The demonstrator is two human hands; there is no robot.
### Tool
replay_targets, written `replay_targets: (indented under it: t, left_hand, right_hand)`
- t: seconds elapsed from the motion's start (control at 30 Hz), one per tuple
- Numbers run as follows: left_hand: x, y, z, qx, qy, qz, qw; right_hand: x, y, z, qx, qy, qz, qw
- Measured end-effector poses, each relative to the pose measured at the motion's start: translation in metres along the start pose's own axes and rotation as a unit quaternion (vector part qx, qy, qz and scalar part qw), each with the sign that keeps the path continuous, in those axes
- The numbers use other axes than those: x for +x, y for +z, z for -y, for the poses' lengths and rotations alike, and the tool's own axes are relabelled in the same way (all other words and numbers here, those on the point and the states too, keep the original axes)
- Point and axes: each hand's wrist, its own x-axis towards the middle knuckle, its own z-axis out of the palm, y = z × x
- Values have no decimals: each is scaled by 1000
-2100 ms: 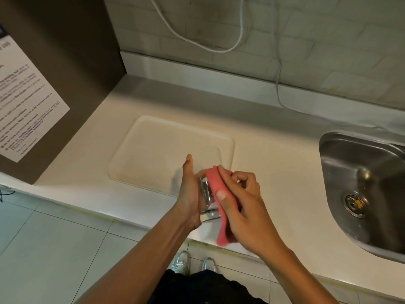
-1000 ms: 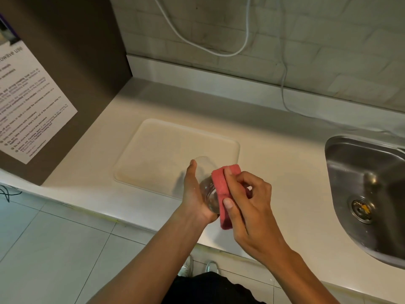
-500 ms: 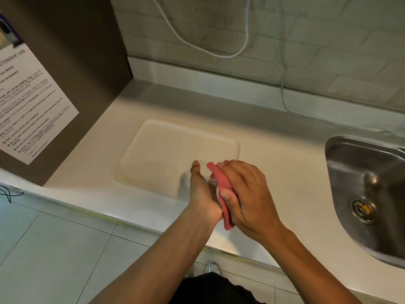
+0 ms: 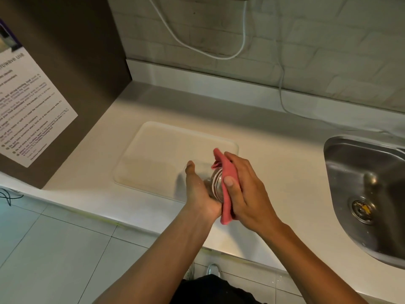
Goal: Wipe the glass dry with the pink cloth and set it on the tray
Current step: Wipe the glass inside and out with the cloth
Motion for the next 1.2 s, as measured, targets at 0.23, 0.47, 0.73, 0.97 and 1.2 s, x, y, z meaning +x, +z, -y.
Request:
replay_targets:
  t: [0.23, 0.47, 0.73, 0.97, 1.2]
  left_hand:
    - [2, 0, 2, -8, 0, -1, 1000]
    - [-1, -1, 7, -32, -7, 47, 998]
    - [8, -1, 7, -19, 11, 2, 1000]
    - [16, -12, 12, 39, 37, -11, 998]
    - [14, -1, 7, -26, 30, 4, 999]
  right_hand:
    - [-25, 13, 1, -42, -75, -41, 995]
    - [-1, -4, 1, -72, -113, -26, 991]
    - [-24, 13, -1, 31, -18, -35, 999]
    - [-8, 1, -2, -79, -170, -58, 981]
    - [-22, 15, 2, 43, -17, -45, 998]
